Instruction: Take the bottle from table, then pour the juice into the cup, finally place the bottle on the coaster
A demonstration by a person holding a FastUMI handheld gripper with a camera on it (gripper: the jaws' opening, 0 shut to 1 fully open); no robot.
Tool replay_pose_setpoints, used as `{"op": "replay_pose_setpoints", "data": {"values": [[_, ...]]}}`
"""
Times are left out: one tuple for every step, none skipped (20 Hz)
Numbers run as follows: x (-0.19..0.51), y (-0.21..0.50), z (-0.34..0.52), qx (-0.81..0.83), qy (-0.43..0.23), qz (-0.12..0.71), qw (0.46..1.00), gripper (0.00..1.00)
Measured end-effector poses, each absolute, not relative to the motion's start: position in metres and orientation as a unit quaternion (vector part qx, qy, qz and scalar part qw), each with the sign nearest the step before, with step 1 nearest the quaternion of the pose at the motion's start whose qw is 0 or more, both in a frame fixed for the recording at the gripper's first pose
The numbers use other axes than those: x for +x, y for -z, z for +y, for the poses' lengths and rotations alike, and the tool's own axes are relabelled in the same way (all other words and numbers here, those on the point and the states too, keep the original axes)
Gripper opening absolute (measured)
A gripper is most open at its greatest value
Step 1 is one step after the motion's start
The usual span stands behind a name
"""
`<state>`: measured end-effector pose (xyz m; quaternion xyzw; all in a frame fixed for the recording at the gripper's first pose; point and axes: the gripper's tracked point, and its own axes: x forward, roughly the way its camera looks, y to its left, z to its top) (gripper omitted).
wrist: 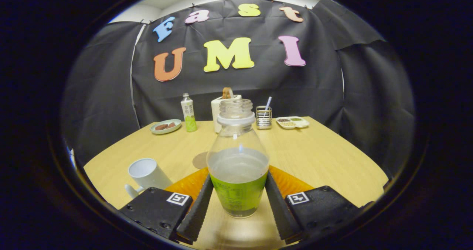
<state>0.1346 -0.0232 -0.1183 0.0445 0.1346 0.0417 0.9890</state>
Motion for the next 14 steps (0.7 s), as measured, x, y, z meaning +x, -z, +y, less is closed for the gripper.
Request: {"op": "replay_pose_setpoints", "data": {"values": [[0.131,0.113,-0.026,0.041,-0.038,0.129,0.990,0.82],[0.126,0.107,-0.027,0.037,-0.035,0.124,0.991,0.82],[0.122,0.101,-0.029,0.034,-0.031,0.118,0.992,0.82],[0.118,0.096,-0.031,0.029,-0.026,0.112,0.993,0.81],[0.115,0.090,-0.034,0.023,-0.021,0.107,0.994,0.81],[0.111,0.086,-0.035,0.019,-0.016,0.102,0.994,0.81],[0.108,0.081,-0.037,0.017,-0.009,0.101,0.995,0.81],[0.104,0.078,-0.037,0.016,-0.004,0.100,0.995,0.81],[0.102,0.074,-0.038,0.012,0.001,0.099,0.995,0.81],[0.099,0.069,-0.038,0.007,0.006,0.096,0.995,0.81],[0.095,0.063,-0.039,0.001,0.011,0.092,0.996,0.81],[0.091,0.060,-0.040,-0.002,0.015,0.090,0.996,0.81],[0.088,0.057,-0.040,-0.003,0.016,0.089,0.996,0.82],[0.084,0.052,-0.040,-0.006,0.020,0.087,0.996,0.82]]}}
